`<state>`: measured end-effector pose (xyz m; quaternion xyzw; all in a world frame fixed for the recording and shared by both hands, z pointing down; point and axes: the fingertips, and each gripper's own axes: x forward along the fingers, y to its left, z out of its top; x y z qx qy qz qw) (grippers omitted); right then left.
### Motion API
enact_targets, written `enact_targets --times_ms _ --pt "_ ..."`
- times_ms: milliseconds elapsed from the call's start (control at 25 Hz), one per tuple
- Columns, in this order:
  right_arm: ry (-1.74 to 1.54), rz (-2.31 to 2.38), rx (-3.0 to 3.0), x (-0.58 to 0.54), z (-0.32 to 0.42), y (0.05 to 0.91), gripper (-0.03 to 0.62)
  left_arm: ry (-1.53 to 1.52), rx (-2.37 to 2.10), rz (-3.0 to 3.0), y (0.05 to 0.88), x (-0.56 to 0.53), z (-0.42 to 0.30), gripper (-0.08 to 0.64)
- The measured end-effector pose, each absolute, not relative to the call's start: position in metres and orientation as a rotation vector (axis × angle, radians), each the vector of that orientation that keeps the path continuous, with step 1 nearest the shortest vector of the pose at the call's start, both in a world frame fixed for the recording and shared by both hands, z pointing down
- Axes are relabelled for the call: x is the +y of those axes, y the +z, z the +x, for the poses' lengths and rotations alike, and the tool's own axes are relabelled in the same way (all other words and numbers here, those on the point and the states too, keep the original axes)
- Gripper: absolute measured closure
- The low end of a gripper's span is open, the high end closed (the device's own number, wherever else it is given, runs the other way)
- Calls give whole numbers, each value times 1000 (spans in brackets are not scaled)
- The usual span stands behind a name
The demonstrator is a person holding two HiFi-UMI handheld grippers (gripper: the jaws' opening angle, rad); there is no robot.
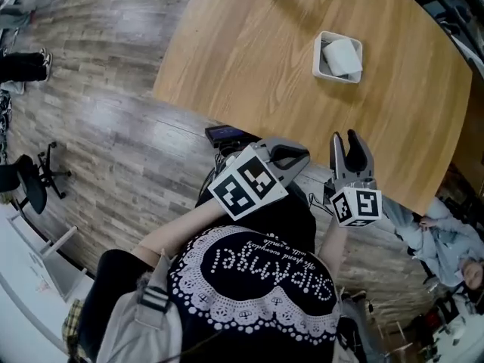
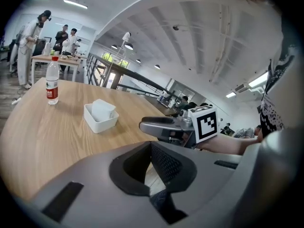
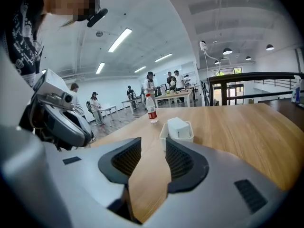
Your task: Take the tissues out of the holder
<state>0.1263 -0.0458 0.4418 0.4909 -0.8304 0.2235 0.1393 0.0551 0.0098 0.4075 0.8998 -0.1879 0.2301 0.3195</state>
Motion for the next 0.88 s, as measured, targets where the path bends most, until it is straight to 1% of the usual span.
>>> enact_targets --times_ms 80,240,560,680,880 --pt "612 1393 -2386 -66 127 452 432 576 -551 2327 410 1 47 554" --pt "547 1377 -2358 -107 133 464 412 537 -646 2279 415 -20 34 554" --pt "512 1373 -2300 -172 145 485 325 534 -718 2240 418 -37 28 554" --pt "501 1355 -2291 -190 144 491 308 530 -746 2227 419 -42 25 554" --pt "491 1308 -2271 -208 138 503 302 521 -786 2204 419 -47 20 554"
